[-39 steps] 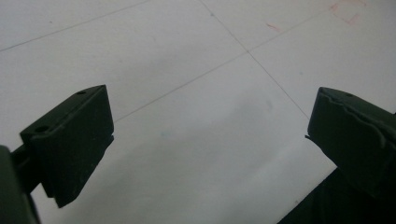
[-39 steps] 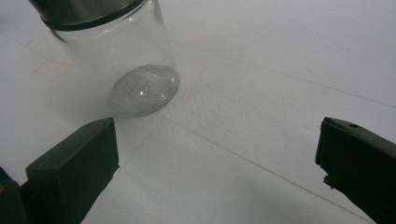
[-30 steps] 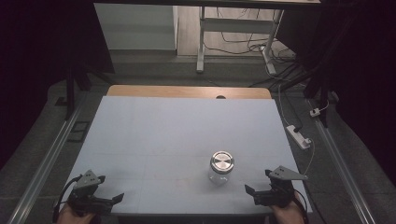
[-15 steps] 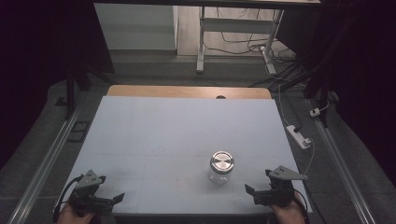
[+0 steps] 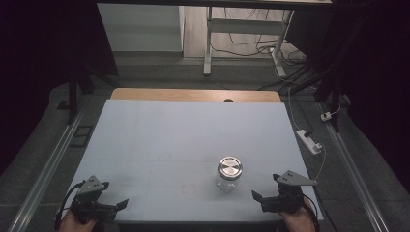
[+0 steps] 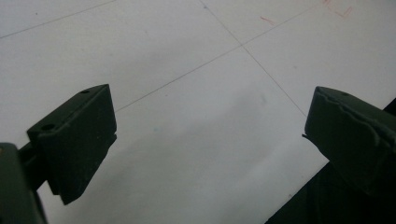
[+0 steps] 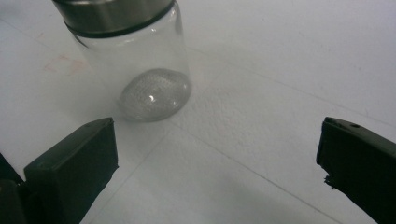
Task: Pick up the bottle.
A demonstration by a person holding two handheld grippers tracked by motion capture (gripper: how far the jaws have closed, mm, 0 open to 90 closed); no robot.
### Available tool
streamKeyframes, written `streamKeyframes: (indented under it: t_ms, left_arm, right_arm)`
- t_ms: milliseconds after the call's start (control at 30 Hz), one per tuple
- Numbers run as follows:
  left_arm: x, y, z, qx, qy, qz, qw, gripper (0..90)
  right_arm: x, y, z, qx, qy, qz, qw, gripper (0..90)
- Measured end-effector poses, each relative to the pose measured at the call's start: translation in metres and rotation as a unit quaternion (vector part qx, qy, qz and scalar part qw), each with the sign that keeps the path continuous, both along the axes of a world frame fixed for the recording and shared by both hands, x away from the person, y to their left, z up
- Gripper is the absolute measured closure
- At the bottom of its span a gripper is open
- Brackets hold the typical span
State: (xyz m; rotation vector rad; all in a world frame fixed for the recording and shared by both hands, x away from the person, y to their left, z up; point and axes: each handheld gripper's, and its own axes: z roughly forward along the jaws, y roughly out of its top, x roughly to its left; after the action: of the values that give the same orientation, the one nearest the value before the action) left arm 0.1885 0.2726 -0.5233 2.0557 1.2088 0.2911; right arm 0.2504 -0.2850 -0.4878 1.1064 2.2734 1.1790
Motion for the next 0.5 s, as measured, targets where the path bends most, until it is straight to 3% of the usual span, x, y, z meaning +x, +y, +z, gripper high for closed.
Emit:
streamKeyframes:
  t_ms: [500]
  left_arm:
    - [0.002, -0.002, 0.000, 0.002, 0.004, -0.005, 1.0000, 2.2]
  right_arm:
    - [0.003, 0.014, 0.002, -0.006, -0.018, 0.038, 0.9991, 0.0]
